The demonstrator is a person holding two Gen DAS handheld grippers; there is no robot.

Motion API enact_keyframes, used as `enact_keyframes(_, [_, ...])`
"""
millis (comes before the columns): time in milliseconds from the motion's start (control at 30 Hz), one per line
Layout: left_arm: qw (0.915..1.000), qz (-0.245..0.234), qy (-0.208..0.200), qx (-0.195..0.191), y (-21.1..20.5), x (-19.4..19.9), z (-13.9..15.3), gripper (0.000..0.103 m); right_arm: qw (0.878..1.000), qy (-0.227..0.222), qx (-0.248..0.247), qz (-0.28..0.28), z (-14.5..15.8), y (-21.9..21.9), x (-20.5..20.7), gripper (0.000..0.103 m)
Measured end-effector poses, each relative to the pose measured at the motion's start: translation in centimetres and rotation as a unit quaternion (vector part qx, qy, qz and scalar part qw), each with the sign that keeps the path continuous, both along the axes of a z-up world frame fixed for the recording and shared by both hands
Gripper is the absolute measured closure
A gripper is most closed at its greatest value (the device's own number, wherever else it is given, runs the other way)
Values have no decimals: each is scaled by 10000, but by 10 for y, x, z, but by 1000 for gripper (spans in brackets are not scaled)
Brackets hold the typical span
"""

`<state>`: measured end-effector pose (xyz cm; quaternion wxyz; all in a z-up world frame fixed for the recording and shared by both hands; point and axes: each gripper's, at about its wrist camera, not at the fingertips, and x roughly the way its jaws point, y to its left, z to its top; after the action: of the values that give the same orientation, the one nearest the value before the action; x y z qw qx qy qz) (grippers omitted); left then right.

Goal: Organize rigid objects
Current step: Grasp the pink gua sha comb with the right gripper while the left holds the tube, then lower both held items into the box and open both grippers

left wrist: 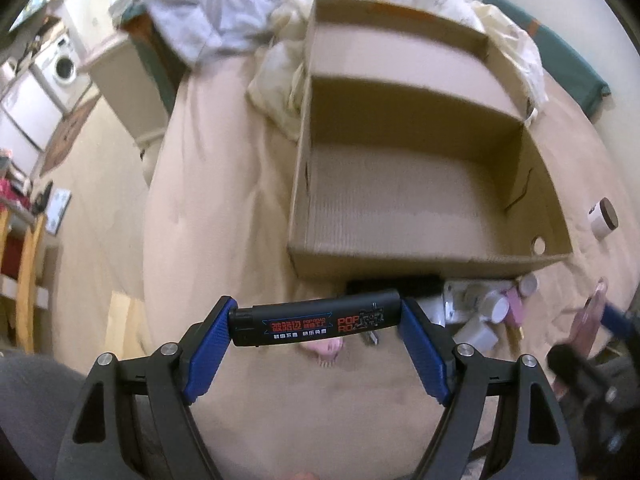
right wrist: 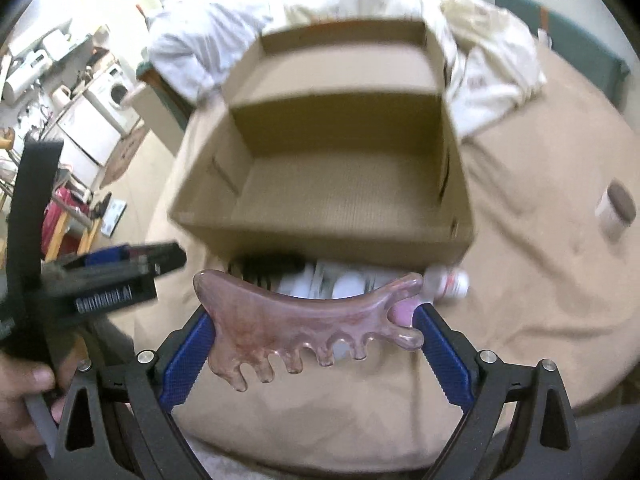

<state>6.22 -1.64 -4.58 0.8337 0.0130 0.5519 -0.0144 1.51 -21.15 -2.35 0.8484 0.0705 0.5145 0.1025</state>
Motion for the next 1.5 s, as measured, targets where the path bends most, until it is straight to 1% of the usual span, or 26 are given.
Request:
enact_keyframes(33, [10000, -15, -37, 15, -1, 4, 3, 24, 10000, -63, 18, -6, 5, -3, 6, 0])
enact_keyframes(133, [9998, -80, -138, 72, -7, 18, 10, 24, 9997, -207, 100, -21, 4, -7, 27, 0])
enact_keyframes(200, [9995, -152, -217, 158, -14, 29, 14, 24, 9996, -251, 133, -31, -5, -5, 43, 0])
enact_keyframes(300, [9987, -289, -322, 286, -23, 43, 15, 24, 9995, -261, 155, -38, -8, -9, 60, 0])
enact_keyframes(367, [9979, -385, -348, 395, -31, 56, 12, 24, 9996, -245, 139, -29, -13, -12, 71, 0])
enact_keyframes(467, [9973, -496, -263, 480, -41, 72, 3, 24, 9997, -214, 67, -83, -24, -12, 91, 0])
enact_keyframes(533, [9965, -592, -206, 546, -47, 80, -5, 24, 9995, -215, -82, -204, -29, -13, 102, 0])
enact_keyframes(633, [9950, -750, -167, 644, -56, 88, -19, 24, 9997, -101, 10, -242, -41, -15, 116, 0])
enact_keyframes(833, [9941, -884, 19, 626, -62, 97, -45, 24, 9995, 65, 119, -268, -62, -16, 124, 0])
enact_keyframes(933, [9939, -886, 68, 659, -61, 101, -54, 24, 9996, 114, -39, -253, -71, -15, 124, 0])
enact_keyframes(1100, [9942, -846, 140, 644, -60, 105, -60, 24, 9990, 256, -128, -340, -81, -18, 126, 0])
enact_keyframes(1267, [9932, -870, 102, 770, -62, 106, -63, 24, 9987, 311, -233, -332, -85, -16, 128, 0])
enact_keyframes(1500, [9931, -879, 97, 770, -62, 105, -65, 23, 9984, 368, -119, -412, -85, -17, 128, 0])
